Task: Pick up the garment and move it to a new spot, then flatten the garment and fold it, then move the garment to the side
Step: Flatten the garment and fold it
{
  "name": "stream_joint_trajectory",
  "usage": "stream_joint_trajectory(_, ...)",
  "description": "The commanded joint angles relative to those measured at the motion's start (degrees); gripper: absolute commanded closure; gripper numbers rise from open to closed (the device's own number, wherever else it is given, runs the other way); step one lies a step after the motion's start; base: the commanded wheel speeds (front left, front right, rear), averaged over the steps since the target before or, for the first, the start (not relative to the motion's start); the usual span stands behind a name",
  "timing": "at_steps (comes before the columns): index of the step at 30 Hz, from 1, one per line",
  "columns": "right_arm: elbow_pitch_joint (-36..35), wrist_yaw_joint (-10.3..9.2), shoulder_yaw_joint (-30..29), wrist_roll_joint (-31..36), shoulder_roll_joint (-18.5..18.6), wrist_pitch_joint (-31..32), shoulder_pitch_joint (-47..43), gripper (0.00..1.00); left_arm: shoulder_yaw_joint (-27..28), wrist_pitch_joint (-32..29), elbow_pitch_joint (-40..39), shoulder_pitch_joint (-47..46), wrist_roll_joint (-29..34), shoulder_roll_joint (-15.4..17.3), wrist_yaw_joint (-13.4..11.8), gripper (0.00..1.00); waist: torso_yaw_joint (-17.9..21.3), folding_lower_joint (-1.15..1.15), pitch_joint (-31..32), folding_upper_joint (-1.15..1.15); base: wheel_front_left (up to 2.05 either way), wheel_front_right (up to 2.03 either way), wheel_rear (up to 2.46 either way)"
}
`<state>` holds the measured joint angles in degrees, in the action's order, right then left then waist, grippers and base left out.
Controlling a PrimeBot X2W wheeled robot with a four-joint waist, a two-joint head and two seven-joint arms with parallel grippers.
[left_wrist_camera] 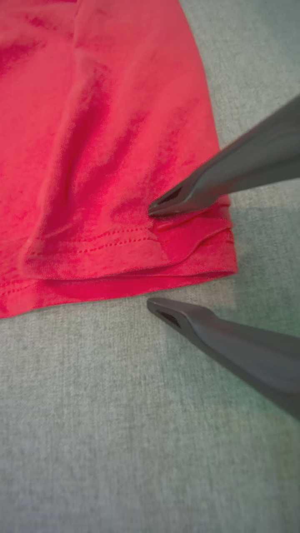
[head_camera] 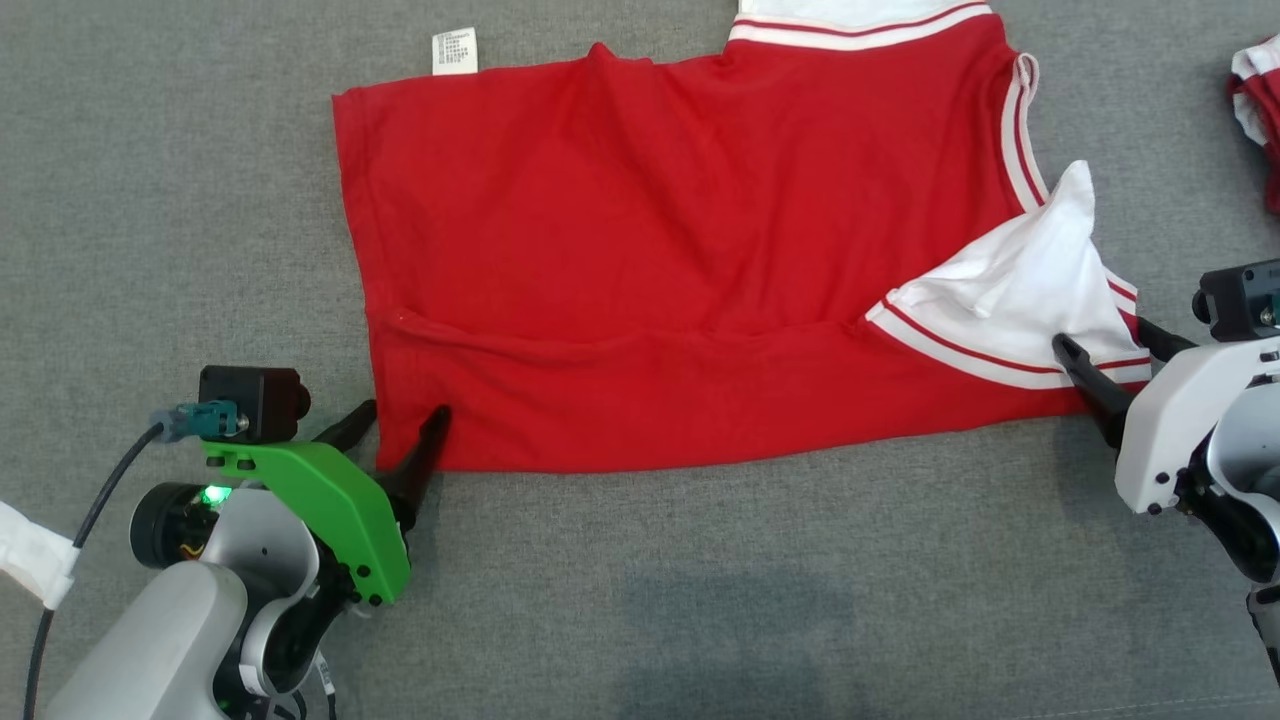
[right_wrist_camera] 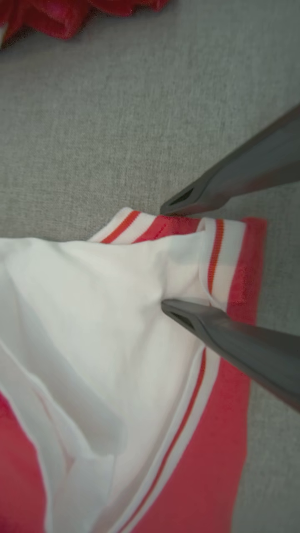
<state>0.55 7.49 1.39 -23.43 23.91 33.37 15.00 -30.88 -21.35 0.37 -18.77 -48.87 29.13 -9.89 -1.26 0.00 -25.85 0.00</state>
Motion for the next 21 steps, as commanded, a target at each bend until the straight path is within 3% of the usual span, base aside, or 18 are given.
stream_joint_trajectory(1, 1.5, 0.0, 0.4, 0.0, -0.6, 0.1, 0.8, 0.0, -1.3, -1.4, 2.3, 0.1, -0.9, -1.3, 0.8, 0.0, -1.0, 0.0, -2.7, 0.0, 0.0, 0.0, 0.0)
stream_joint_trajectory(2, 2.3, -0.01, 0.5, -0.3, -0.8, 0.1, 0.9, 0.0, -1.5, -1.5, 2.8, 0.1, -1.3, -1.6, 1.2, 0.0, -1.1, 0.0, -2.8, 0.0, 0.0, 0.0, 0.0)
stream_joint_trajectory(3, 3.0, -0.04, 0.7, -0.4, -1.1, 0.1, 1.1, 0.0, -1.9, -2.0, 3.4, 0.3, -1.9, -2.0, 1.8, 0.6, -1.1, 0.0, -2.9, 0.0, 0.0, 0.0, 0.0)
stream_joint_trajectory(4, 3.6, -0.04, 1.0, -0.5, -1.1, 0.2, 1.2, 0.0, -2.8, -3.0, 3.8, 0.5, -2.5, -2.1, 2.8, 1.0, -1.2, 0.0, -2.9, 0.0, 0.0, 0.0, 0.0)
stream_joint_trajectory(5, 4.2, -0.04, 1.2, -1.2, -1.3, 0.2, 1.1, 0.57, -3.3, -3.5, 4.0, 1.0, -3.4, -2.5, 3.6, 1.0, -1.2, 0.0, -2.7, 0.0, 0.0, 0.0, 0.0)
stream_joint_trajectory(7, 4.7, 0.0, 1.1, -2.7, -1.5, -0.2, 0.8, 1.0, -3.9, -4.2, 3.8, 2.2, -4.7, -3.1, 5.2, 1.0, -1.2, 0.0, -2.0, 0.0, 0.0, 0.0, 0.0)
stream_joint_trajectory(14, 2.4, -0.05, -1.4, -6.5, 0.9, -0.3, -2.6, 1.0, -2.5, -1.5, 1.7, 6.0, -6.6, -1.8, 6.0, 1.0, -1.0, 0.0, 3.6, 0.0, 0.0, 0.0, 0.0)
stream_joint_trajectory(21, -6.4, -0.04, -6.1, -10.5, 3.2, 2.4, -12.1, 1.0, 0.0, -1.4, -9.0, 12.4, -8.7, 2.7, 4.4, 1.0, -1.0, 0.0, 8.9, 0.0, 0.0, 0.0, 0.0)
